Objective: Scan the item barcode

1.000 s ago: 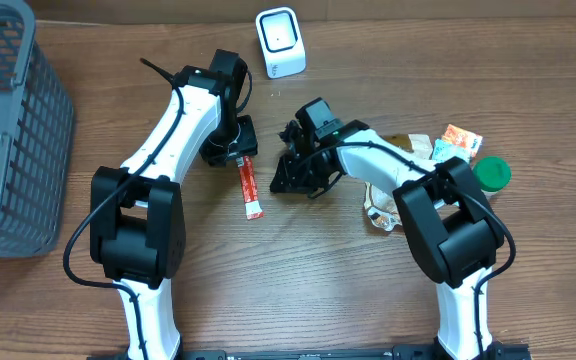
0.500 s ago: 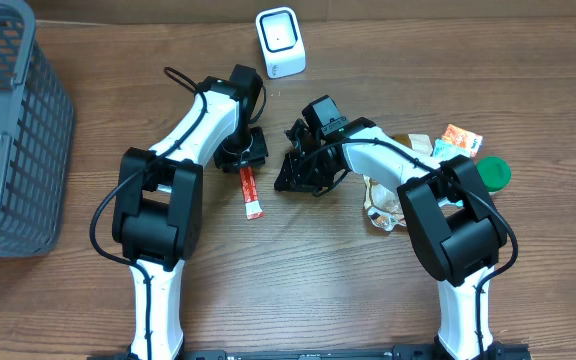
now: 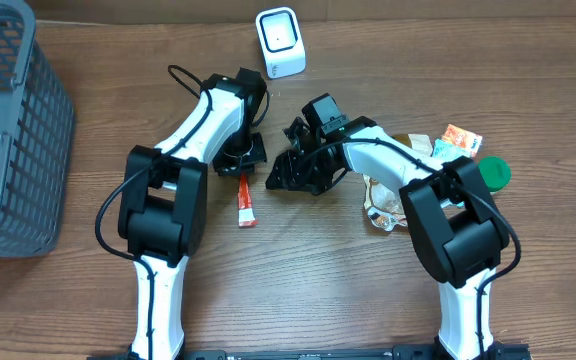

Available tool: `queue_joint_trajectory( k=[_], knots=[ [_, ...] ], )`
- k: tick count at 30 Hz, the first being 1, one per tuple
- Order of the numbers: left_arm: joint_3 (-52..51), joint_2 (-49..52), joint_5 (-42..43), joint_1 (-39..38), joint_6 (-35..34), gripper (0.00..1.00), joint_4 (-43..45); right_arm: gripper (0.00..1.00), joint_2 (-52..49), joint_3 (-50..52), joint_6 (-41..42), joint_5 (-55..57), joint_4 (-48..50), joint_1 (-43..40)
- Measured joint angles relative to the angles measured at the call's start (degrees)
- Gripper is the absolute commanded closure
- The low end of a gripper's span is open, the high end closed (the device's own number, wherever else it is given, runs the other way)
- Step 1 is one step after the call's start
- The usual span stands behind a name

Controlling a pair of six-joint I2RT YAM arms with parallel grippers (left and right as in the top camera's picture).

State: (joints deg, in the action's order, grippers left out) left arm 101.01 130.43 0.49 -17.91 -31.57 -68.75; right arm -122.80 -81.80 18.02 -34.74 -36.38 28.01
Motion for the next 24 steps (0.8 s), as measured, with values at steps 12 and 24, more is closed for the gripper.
queue_joint_trajectory(
  k=[12, 24],
  knots=[
    [13.4, 1.4, -1.5, 1.4, -1.4, 0.96, -13.2, 0.57, -0.5, 0.2, 0.2, -4.1, 0.6, -0.2],
    [14.2, 1.4, -1.2, 2.0, -2.0, 0.96, -13.8, 0.52, -0.6, 0.4, 0.0, -20.8, 9.9, 0.0]
  ],
)
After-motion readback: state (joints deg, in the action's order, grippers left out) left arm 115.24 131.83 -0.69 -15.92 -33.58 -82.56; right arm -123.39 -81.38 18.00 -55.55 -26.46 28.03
